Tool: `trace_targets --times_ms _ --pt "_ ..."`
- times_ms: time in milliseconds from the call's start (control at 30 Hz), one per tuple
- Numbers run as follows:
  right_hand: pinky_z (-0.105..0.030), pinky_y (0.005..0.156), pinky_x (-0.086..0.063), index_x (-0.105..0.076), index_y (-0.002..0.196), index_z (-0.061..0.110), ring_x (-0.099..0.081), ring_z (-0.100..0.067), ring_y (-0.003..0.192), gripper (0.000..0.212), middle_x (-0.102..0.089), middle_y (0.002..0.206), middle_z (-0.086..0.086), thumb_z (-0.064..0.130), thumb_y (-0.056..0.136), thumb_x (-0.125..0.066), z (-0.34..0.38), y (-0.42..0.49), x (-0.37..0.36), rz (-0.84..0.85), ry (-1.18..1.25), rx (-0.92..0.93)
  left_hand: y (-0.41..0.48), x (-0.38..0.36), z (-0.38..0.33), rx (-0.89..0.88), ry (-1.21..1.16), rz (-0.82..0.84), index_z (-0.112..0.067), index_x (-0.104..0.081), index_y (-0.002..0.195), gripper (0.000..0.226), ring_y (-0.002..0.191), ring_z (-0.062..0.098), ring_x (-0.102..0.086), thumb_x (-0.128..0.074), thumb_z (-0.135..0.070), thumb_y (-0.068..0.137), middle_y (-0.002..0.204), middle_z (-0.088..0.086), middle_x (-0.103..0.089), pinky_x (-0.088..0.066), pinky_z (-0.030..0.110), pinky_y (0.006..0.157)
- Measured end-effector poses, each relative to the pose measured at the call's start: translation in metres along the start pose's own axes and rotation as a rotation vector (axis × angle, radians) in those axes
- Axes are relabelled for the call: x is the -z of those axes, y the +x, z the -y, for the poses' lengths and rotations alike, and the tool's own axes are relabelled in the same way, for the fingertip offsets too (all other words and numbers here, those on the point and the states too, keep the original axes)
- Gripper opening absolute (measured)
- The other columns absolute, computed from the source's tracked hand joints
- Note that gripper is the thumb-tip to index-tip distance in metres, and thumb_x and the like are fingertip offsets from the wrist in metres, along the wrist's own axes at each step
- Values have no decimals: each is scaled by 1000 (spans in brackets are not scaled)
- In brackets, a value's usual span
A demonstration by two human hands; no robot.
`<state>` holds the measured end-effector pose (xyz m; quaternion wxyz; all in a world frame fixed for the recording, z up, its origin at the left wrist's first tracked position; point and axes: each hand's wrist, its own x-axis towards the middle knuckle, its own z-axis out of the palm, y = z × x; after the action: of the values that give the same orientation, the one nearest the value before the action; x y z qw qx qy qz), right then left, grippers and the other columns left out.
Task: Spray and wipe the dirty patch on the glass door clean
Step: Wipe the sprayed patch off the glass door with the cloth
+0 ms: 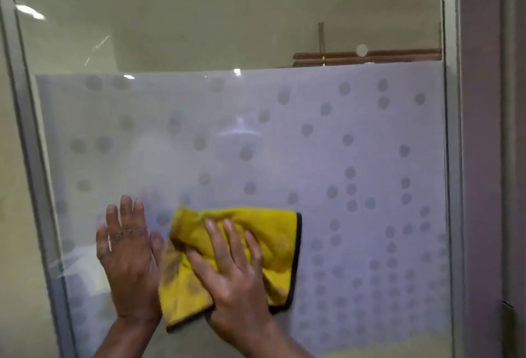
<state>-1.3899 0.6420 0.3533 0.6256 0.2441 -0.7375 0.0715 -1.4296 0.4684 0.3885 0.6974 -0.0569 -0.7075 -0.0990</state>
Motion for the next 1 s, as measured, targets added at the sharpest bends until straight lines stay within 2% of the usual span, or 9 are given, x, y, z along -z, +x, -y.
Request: trace_targets --times_ms 100,200,233,300,433,567,733,867,1000 --pt "-48 105 -44 -64 130 41 -41 -27 148 32 -50 155 -6 30 107 -45 -34 -63 -2 -118 -114 -156 2 6 -10 54 -94 -2 0 -30 155 56 154 37 -26 -35 -24 104 163 19 -30 -19 53 125" --pt "-48 107 -37 -35 147 48 -28 -22 154 43 -25 168 7 37 112 -13 -98 -88 28 -195 -241 -424 2 7 -12 46 -79 -10 0 -32 154 57 153 36 -27 -35 -28 104 163 18 -30 -19 52 125" --pt "-53 109 -37 -24 155 47 -31 -28 152 46 -26 168 1 33 112 -11 -120 -85 41 -236 -314 -501 3 6 -11 44 -72 -9 1 -32 154 57 153 36 -27 -35 -29 105 163 19 -31 -19 53 125" --pt "-62 112 -35 -16 161 40 -34 -41 149 53 -34 163 -17 24 111 -26 -160 -59 64 -300 -359 -606 3 6 -11 40 -61 -6 1 -32 154 58 153 37 -27 -36 -30 105 162 20 -31 -20 53 125" --pt "-59 121 -19 -44 153 28 -23 -37 154 64 -35 163 -18 34 89 -48 -194 42 86 -463 -223 -797 4 8 -14 51 -61 13 1 -32 154 59 153 37 -27 -34 -31 105 162 20 -32 -20 54 125" --pt "-58 120 -20 -48 150 35 -26 -38 153 56 -37 162 -15 33 94 -54 -171 148 79 -451 -191 -702 4 10 -15 68 -69 46 1 -31 154 60 155 36 -23 -32 -33 104 164 19 -29 -19 55 125" --pt "-58 120 -17 -56 144 33 -24 -41 153 68 -34 164 -14 32 76 -61 -75 222 45 -236 -120 -278 5 11 -14 70 -75 59 0 -28 155 59 155 35 -22 -30 -31 105 165 17 -28 -18 54 126" --pt "-58 120 -17 -63 137 30 -23 -39 154 48 -35 163 -14 27 90 -58 -12 194 16 -133 -38 -112 6 10 -15 130 -185 27 2 -24 156 61 155 33 -22 -31 -28 103 163 16 -31 -12 44 128" --pt "-56 122 -18 -63 137 28 -18 -35 156 50 -30 165 -13 23 88 -61 9 135 4 -67 1 -59 4 12 -13 157 -284 -35 4 -35 150 53 151 39 -30 -34 -18 101 158 24 -37 -16 44 128"
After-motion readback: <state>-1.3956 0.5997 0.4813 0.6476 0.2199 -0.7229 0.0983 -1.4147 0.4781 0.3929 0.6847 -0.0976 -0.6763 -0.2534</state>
